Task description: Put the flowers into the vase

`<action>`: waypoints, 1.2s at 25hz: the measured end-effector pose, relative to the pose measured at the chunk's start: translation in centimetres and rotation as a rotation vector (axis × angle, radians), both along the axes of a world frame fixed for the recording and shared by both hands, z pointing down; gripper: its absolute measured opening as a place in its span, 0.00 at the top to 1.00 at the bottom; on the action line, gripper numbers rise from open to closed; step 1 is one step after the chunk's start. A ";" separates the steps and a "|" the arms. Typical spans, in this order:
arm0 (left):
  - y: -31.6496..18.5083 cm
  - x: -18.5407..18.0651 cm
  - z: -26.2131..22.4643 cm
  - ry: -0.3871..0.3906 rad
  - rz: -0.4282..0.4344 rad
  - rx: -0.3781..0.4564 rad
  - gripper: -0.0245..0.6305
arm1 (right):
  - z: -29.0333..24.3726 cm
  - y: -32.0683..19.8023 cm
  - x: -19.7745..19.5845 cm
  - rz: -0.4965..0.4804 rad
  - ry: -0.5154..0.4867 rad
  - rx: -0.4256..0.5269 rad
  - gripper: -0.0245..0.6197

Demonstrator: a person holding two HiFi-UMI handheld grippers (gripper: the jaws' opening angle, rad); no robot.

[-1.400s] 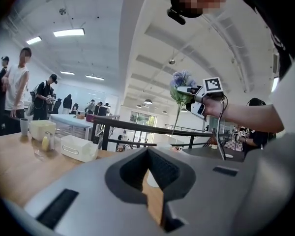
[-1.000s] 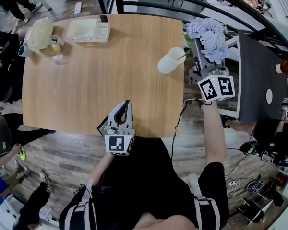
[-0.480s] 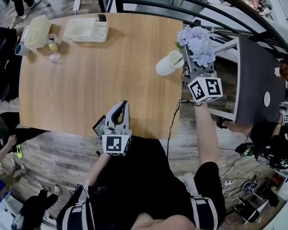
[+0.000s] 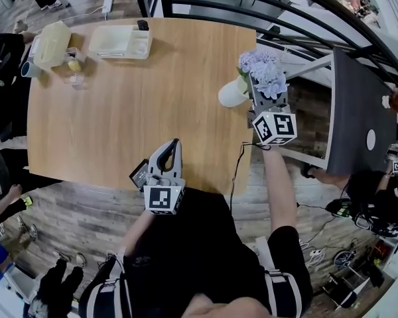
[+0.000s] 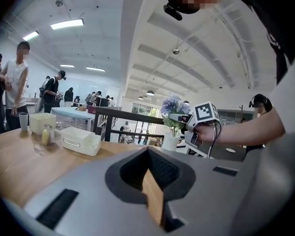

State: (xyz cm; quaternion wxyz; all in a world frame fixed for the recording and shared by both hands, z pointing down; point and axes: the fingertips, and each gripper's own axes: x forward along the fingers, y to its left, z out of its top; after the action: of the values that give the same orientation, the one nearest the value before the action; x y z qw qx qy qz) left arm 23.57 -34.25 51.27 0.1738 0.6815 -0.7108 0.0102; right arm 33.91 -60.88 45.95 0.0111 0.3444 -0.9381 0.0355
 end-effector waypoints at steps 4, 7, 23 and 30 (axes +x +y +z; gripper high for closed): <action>-0.1 -0.3 0.3 0.003 -0.006 -0.008 0.92 | 1.2 0.3 -0.2 0.006 0.024 -0.005 0.63; -0.2 -0.3 0.6 0.002 -0.005 -0.013 0.92 | 2.3 0.6 0.0 0.018 0.031 -0.010 0.63; -0.2 -0.1 0.9 0.009 0.003 -0.020 0.92 | 4.5 0.9 0.3 0.050 0.067 0.002 0.63; 0.0 -0.1 1.0 0.011 0.011 -0.017 0.92 | 5.5 1.5 0.1 0.030 0.106 -0.010 0.63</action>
State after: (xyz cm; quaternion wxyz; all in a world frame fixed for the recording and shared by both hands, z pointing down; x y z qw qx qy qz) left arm 23.44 -34.23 52.27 0.1833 0.6837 -0.7062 0.0136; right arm 34.05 -59.39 51.42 0.0621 0.3598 -0.9307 0.0221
